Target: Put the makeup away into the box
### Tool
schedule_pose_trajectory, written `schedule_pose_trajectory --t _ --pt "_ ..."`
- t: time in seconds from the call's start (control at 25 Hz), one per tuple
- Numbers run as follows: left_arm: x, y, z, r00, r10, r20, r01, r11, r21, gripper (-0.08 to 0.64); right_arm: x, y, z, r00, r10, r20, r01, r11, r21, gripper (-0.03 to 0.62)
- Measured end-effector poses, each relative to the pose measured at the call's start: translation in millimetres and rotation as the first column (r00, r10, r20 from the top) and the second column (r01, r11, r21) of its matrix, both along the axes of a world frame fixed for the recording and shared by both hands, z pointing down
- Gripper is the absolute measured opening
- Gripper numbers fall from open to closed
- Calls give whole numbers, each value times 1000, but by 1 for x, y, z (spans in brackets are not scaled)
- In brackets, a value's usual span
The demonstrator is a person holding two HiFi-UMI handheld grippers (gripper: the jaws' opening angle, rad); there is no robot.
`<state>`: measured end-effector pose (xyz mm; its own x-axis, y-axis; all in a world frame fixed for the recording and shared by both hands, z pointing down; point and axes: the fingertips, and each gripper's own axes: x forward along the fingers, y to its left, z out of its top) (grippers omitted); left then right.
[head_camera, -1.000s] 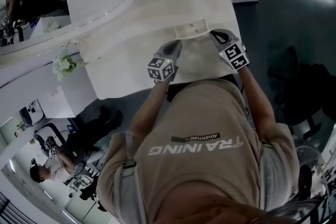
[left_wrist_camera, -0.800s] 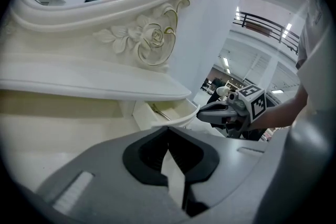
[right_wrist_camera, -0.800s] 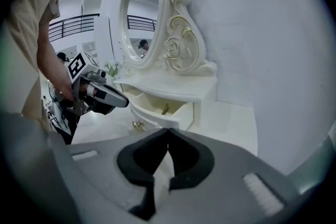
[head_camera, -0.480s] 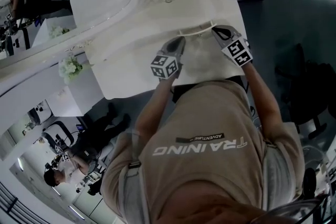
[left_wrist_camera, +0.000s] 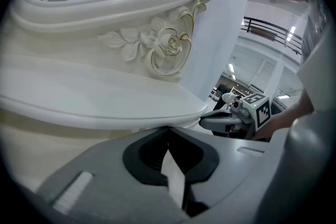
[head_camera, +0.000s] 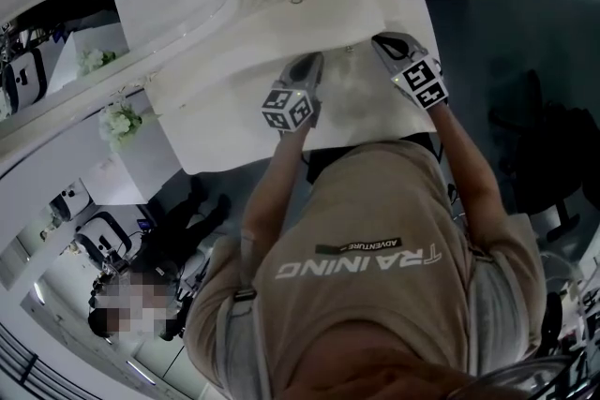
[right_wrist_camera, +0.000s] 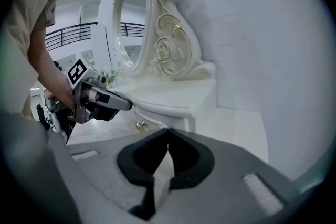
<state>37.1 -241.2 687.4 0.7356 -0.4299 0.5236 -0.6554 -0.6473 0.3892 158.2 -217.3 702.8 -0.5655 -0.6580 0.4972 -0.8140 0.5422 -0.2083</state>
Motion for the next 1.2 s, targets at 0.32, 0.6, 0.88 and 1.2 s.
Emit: schedule_pose_trajectory --t 0.32,0.6,0.88,1.2 --pt "3 -6 3 999 -43 3 43 999 1 6 6 -8 -3 999 6 40 -6 1000 2 5" --pt "5 -7 10 998 -70 6 70 997 -20 6 11 -7 1 996 31 79 -32 999 6 5" --pt "-12 1 3 1000 -29 12 29 1000 2 6 1 -3 6 998 54 14 -54 999 1 5" --pt "-37 34 -20 1000 22 -8 -22 999 44 6 -21 36 -16 995 95 -6 -95 994 -45 5"
